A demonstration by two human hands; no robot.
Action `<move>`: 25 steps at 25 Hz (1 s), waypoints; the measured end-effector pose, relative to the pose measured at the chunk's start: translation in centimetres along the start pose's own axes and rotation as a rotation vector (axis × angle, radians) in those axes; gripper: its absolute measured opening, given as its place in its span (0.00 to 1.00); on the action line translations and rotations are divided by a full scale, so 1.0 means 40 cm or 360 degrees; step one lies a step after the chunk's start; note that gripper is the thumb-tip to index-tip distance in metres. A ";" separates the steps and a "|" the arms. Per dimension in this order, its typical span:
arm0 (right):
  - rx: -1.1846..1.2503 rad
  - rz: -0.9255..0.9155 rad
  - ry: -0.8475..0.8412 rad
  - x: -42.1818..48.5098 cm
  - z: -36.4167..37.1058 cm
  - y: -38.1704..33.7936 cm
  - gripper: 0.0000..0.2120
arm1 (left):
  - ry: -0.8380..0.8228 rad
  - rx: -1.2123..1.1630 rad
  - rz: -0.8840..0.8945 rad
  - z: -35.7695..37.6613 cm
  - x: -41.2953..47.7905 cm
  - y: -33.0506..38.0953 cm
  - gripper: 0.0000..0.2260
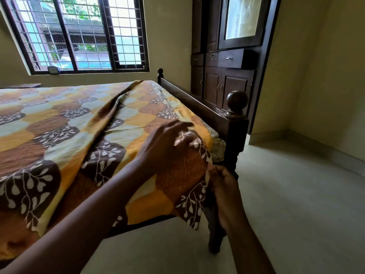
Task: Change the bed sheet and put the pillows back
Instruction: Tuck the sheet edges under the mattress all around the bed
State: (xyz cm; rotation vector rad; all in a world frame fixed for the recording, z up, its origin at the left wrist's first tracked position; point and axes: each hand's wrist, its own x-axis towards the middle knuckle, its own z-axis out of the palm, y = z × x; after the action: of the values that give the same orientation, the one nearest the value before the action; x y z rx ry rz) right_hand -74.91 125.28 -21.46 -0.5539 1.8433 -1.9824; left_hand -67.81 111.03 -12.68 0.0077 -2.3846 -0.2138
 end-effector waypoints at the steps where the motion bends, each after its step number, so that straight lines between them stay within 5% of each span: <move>1: 0.0129 0.0056 -0.0043 -0.004 -0.013 -0.004 0.05 | 0.0063 0.0053 -0.0152 -0.016 -0.014 -0.008 0.24; 5: 0.0621 0.0205 -0.0169 -0.013 -0.041 -0.032 0.06 | -0.0009 0.0375 -0.0776 -0.024 -0.105 0.000 0.27; 8: 0.0693 0.0317 -0.0223 -0.003 -0.045 -0.051 0.15 | 0.0202 0.0202 -0.0655 -0.003 -0.125 0.006 0.13; 12: 0.0127 0.0311 -0.0261 0.012 -0.024 -0.098 0.36 | 0.0320 0.0155 -0.0565 -0.004 -0.107 0.014 0.18; 17: -0.0352 -0.0224 0.0046 0.019 -0.068 -0.128 0.22 | 0.0448 0.0013 -0.0427 0.013 0.015 0.101 0.20; 21: -0.0136 -0.0091 0.0149 0.039 -0.162 -0.116 0.11 | 0.0290 -0.0045 -0.0426 0.092 0.057 0.147 0.26; 25: -0.0224 -0.0060 0.0071 0.027 -0.171 -0.065 0.10 | 0.0212 -0.0103 -0.0384 0.156 0.008 0.139 0.14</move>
State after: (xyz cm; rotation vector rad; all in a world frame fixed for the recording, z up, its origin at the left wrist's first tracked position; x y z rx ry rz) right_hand -79.44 130.72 -19.27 -0.5935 2.0256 -1.9135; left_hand -71.95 117.43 -16.08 0.2724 -2.2398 -0.3921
